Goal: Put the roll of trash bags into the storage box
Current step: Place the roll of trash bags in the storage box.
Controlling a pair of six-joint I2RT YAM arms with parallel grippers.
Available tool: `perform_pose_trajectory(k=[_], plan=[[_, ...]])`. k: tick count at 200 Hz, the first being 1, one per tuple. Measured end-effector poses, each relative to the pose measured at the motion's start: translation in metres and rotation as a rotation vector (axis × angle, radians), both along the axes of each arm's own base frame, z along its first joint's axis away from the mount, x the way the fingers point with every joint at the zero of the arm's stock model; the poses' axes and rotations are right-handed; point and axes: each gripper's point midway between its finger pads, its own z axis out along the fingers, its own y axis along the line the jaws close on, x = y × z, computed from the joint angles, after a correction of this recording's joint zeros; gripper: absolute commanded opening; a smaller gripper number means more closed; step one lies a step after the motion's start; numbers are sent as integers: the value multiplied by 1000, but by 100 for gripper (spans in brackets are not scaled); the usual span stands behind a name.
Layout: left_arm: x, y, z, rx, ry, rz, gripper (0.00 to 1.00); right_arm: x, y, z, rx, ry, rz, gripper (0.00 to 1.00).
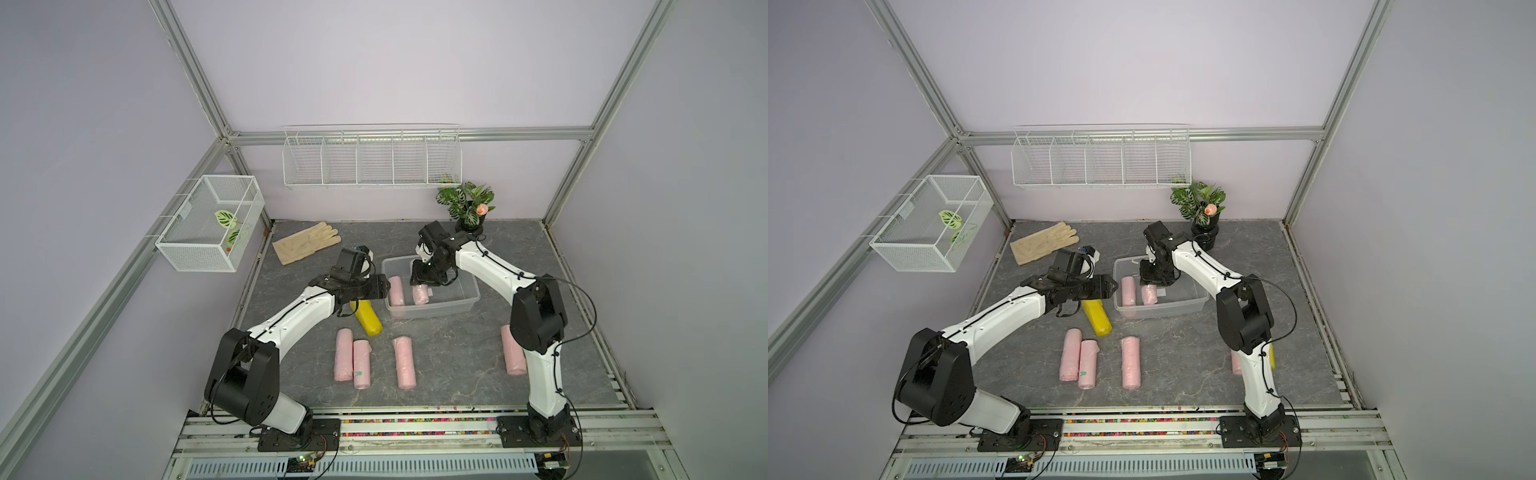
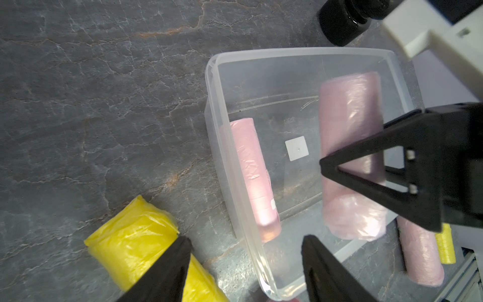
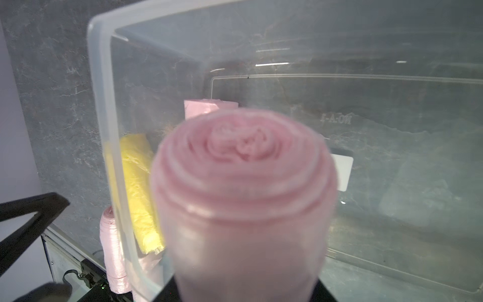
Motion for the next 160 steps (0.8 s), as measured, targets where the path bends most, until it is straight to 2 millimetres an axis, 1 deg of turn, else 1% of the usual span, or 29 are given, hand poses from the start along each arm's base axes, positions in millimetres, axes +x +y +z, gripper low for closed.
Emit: perform_pose_trajectory(k=[47, 103, 133, 160], plan=[[0, 0, 0, 0, 0, 0, 72, 2, 7, -26, 7, 50, -11, 43], [0, 0, 0, 1, 1, 0, 72, -2, 10, -72, -14, 143, -20, 44], [-1, 1, -2, 3, 5, 0, 72, 0, 15, -69, 7, 142, -19, 49], [-1, 1, -3, 3, 5, 0, 72, 0, 16, -69, 11, 145, -21, 53]])
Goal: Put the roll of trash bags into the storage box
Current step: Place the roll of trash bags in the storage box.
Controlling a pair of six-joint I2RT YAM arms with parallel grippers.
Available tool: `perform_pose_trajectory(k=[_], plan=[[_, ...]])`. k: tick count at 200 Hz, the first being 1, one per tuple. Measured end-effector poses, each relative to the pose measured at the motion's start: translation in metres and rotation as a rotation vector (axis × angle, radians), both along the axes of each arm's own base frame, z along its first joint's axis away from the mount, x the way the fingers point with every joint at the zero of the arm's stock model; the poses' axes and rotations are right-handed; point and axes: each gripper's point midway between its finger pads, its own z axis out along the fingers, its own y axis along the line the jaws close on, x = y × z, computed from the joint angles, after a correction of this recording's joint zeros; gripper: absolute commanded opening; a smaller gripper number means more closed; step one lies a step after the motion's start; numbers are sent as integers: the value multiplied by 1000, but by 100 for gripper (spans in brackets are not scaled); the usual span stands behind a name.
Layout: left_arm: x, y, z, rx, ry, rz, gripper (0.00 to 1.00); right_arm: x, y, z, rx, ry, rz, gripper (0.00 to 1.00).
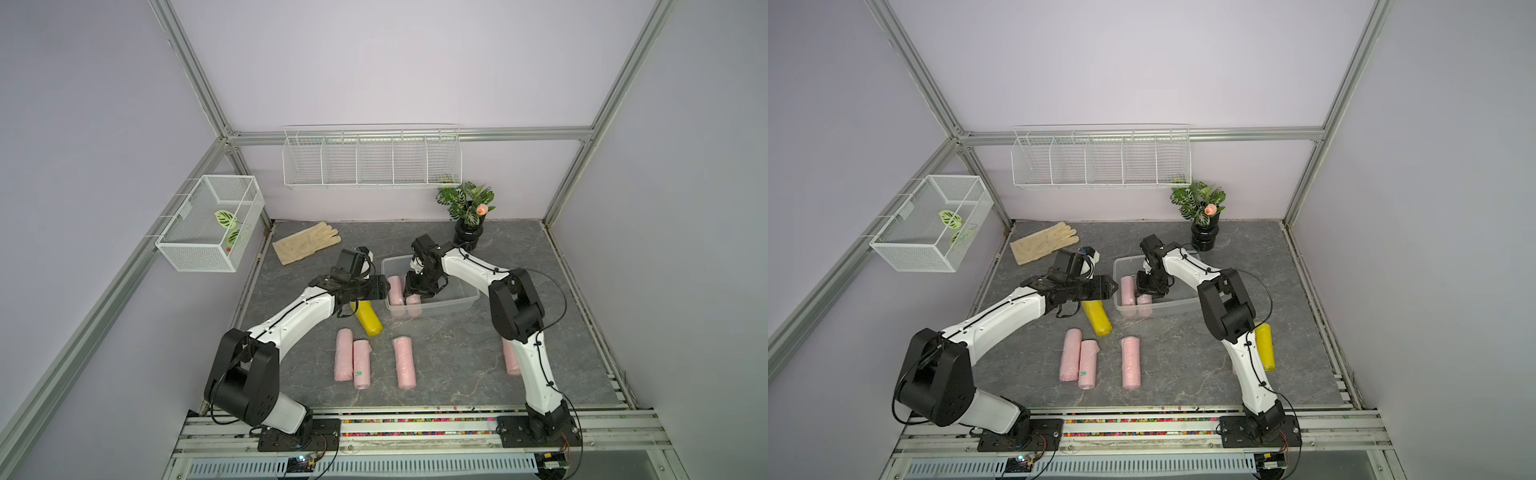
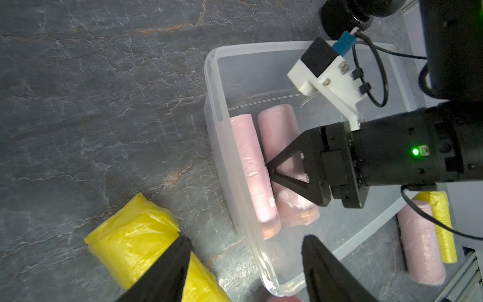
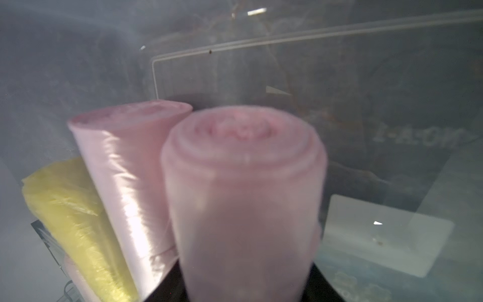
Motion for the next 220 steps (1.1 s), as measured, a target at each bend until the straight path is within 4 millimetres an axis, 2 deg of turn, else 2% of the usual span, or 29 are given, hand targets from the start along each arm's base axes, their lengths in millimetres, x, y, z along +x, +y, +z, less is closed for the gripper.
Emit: perform_pose_trajectory(k=[29, 104, 179, 220], plan=[[-1, 1, -2, 2, 5, 0, 72, 0, 0, 1, 2, -1, 0, 57], [-1, 1, -2, 2, 5, 0, 72, 0, 3, 3, 16, 2, 3, 58], [-1, 1, -2, 1, 5, 1, 72, 6, 12, 33, 85, -58, 11, 59], [-1, 1, -2, 1, 6, 2, 72, 5, 12, 34, 92, -61, 13, 59]])
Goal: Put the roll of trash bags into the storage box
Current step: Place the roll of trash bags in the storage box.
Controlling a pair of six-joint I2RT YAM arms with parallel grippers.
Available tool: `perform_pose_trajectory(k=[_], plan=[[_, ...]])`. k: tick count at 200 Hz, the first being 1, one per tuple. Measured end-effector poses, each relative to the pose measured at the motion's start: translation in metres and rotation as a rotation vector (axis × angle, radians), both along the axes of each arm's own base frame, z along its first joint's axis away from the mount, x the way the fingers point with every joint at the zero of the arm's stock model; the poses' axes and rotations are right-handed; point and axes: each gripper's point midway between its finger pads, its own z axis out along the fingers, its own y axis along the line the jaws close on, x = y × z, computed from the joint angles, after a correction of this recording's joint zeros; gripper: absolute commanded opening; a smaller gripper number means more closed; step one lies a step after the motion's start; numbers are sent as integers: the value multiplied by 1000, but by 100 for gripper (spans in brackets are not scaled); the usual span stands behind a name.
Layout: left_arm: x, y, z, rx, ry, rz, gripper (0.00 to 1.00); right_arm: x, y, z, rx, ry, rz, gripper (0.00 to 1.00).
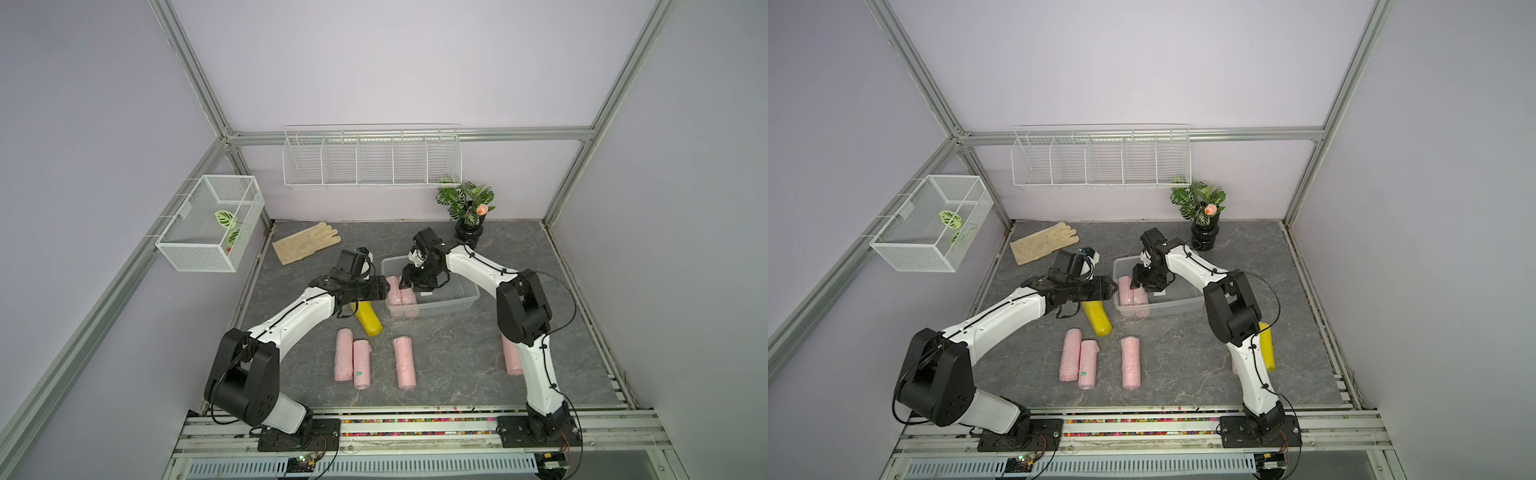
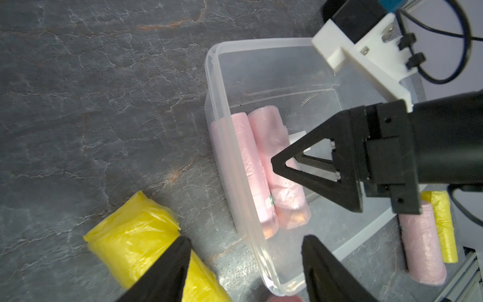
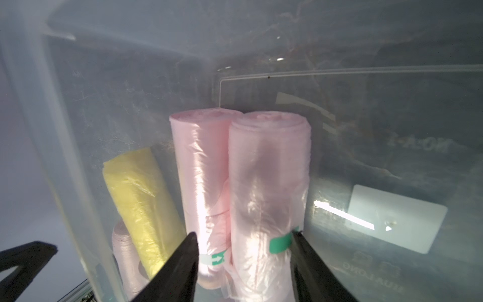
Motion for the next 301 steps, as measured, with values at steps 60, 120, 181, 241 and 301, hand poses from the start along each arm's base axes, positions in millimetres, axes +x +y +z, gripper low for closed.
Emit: perform_pose_trajectory(k=[60, 120, 181, 241, 301], plan=[[0, 0, 0, 0, 0, 0, 72, -6, -28, 45, -80, -99, -7, 63], [0, 0, 0, 0, 0, -1, 72, -38, -126, 106, -227, -212, -104, 73], [0, -1, 0, 0, 0, -5, 72, -148, -220, 60, -454, -39, -187, 81], [0, -5, -10, -6, 28, -21, 72, -210, -268, 27, -538, 83, -324, 86], [-1, -7, -10, -17, 31, -30, 72, -207, -280, 9, -566, 152, -380, 88]])
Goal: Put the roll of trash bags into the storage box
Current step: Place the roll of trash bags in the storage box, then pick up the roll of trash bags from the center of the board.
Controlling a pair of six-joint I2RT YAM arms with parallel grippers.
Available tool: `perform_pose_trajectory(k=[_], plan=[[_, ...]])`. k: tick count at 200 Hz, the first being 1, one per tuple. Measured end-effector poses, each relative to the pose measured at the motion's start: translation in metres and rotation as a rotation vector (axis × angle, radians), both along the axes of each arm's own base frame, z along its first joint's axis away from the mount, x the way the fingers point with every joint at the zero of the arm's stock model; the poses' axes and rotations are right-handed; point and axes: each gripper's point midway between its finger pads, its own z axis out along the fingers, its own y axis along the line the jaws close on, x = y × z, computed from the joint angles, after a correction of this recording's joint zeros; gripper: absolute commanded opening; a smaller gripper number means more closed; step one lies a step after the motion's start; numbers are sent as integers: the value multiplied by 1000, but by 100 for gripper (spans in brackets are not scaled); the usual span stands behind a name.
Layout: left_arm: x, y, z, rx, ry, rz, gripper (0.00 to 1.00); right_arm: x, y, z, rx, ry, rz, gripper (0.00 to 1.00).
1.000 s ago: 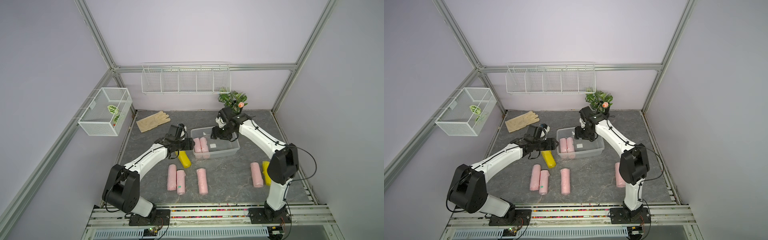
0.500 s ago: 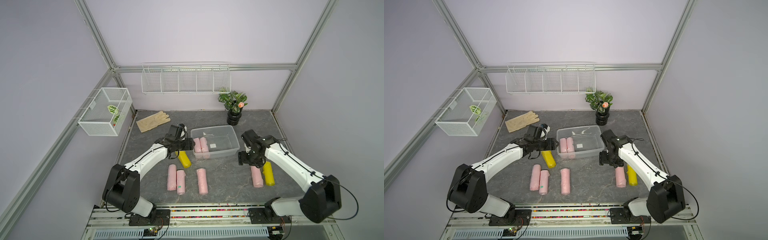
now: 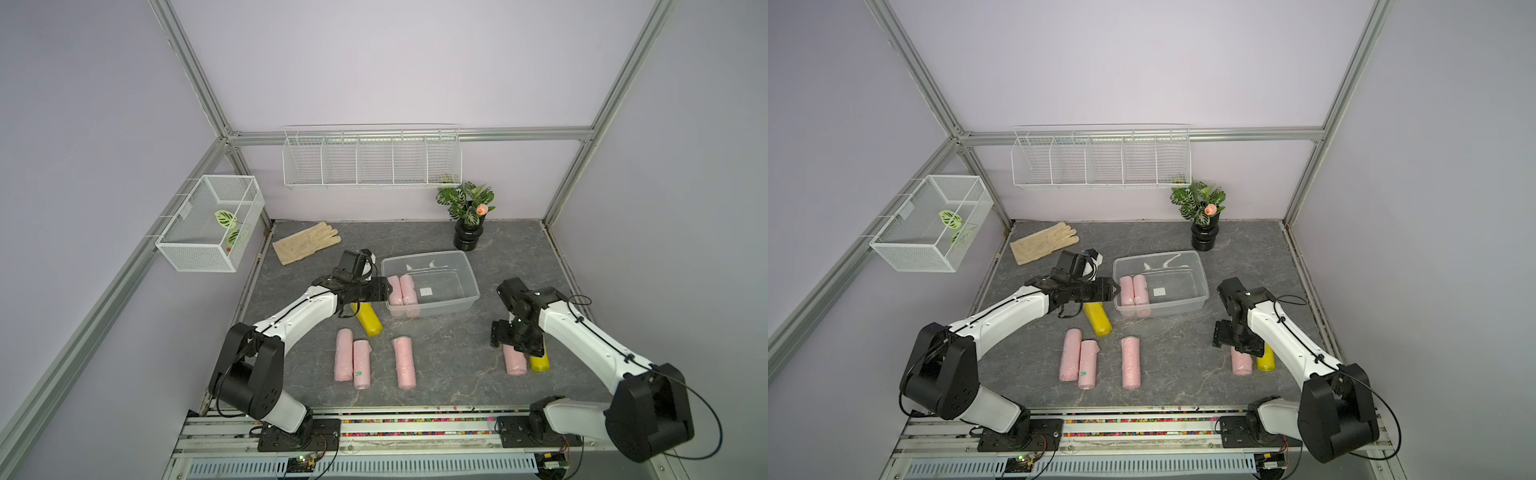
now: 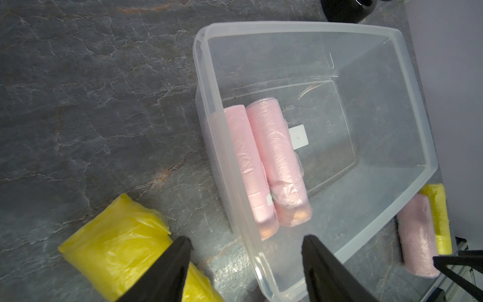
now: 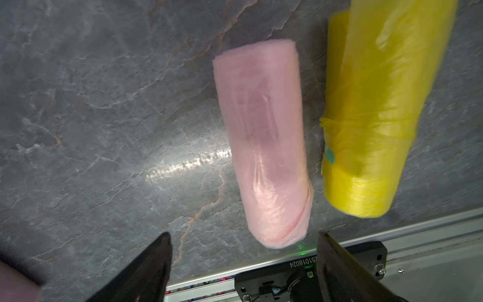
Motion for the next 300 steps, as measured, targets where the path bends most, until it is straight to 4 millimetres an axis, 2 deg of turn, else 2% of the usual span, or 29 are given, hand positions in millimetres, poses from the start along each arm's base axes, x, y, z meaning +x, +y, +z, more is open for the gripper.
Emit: perform_pose_trajectory(k=[42, 115, 163, 218, 300], plan=[[1, 0, 2, -1, -3, 0, 72, 5, -6, -18, -11, 34, -34, 88], [1, -1, 4, -2, -4, 0, 72, 17, -20, -31, -7, 30, -62, 85], [1, -1, 4, -1, -3, 1, 72, 25, -17, -41, 16, 32, -25, 82], [1, -1, 4, -1, -3, 1, 72, 25, -15, -55, 18, 69, -6, 75], [2, 0, 3, 1, -5, 3, 72, 23, -15, -58, 22, 76, -4, 60]])
